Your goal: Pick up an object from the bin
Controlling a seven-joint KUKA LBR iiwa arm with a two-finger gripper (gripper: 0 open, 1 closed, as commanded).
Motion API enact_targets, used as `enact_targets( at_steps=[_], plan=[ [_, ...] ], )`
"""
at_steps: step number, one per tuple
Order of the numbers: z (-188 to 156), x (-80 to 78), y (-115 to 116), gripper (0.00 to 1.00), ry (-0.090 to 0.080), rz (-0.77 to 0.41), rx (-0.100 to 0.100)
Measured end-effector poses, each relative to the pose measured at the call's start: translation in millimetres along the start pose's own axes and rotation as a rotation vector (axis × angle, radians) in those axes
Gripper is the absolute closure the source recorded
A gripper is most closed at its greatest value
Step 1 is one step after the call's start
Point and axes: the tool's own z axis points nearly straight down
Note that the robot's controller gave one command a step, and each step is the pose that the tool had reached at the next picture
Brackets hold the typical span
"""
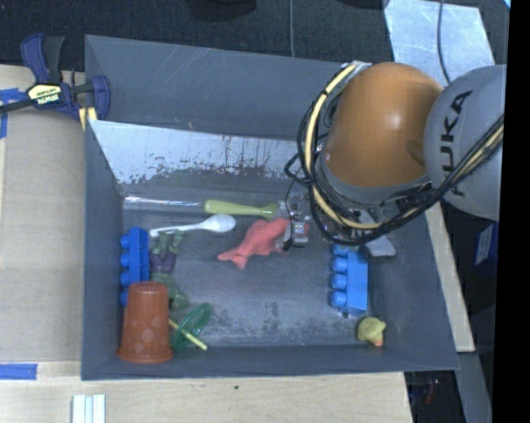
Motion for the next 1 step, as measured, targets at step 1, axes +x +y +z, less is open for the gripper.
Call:
enact_targets(
  at_steps=[1],
  plan=[
    [-20.6, -1.4, 0.3, 1.0, -0.002, 0.0, 0.0]
  ],
)
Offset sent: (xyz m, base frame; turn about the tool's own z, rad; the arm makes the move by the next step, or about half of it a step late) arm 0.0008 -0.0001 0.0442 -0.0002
